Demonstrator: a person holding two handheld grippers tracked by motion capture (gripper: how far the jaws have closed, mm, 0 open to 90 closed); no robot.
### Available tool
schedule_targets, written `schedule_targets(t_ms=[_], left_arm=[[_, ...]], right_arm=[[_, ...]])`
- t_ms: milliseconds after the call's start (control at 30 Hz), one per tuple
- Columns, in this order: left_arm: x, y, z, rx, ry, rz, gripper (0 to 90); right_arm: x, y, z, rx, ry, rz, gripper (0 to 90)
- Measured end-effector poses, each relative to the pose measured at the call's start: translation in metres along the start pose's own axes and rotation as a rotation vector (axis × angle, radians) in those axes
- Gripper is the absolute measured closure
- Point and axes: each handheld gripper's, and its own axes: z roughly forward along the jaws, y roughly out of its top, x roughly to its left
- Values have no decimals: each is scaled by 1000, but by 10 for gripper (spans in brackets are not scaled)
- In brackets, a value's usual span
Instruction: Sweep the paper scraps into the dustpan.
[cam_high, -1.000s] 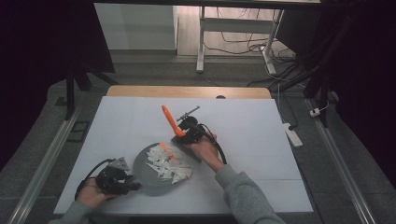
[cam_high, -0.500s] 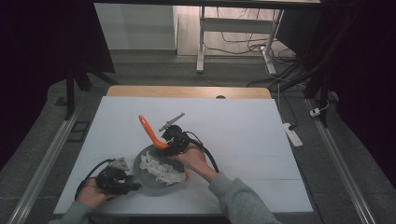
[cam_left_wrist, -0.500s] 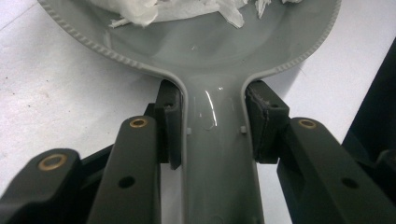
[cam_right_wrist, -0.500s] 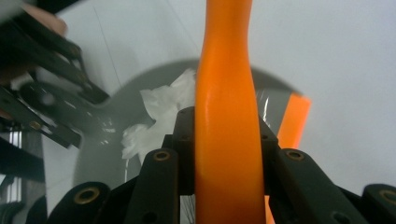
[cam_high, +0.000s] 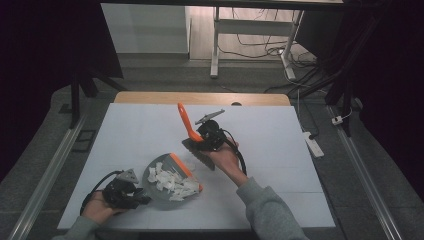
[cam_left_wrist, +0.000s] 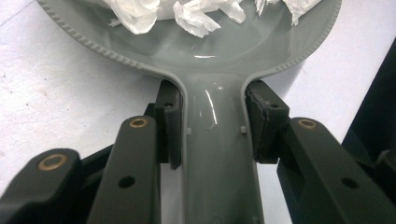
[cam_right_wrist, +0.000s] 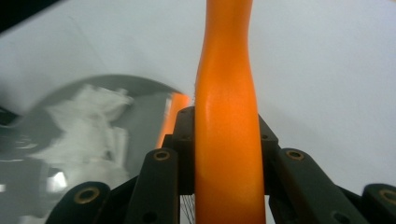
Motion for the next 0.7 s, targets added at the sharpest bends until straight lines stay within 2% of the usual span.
schedule_targets(t_ms=[100, 267, 467, 700], left_arm=[[0, -2, -2, -1, 0, -9, 619], [1, -8, -7, 4, -1, -14, 619], [2, -12, -10, 10, -5, -21, 619], [3, -12, -12, 19, -5, -19, 618]], right_arm=[[-6, -2, 13, 44, -25, 1, 704], [-8, -4, 27, 77, -26, 13, 705], [-5, -4, 36, 120, -35, 8, 705], [-1, -5, 42, 142, -25, 3, 705]])
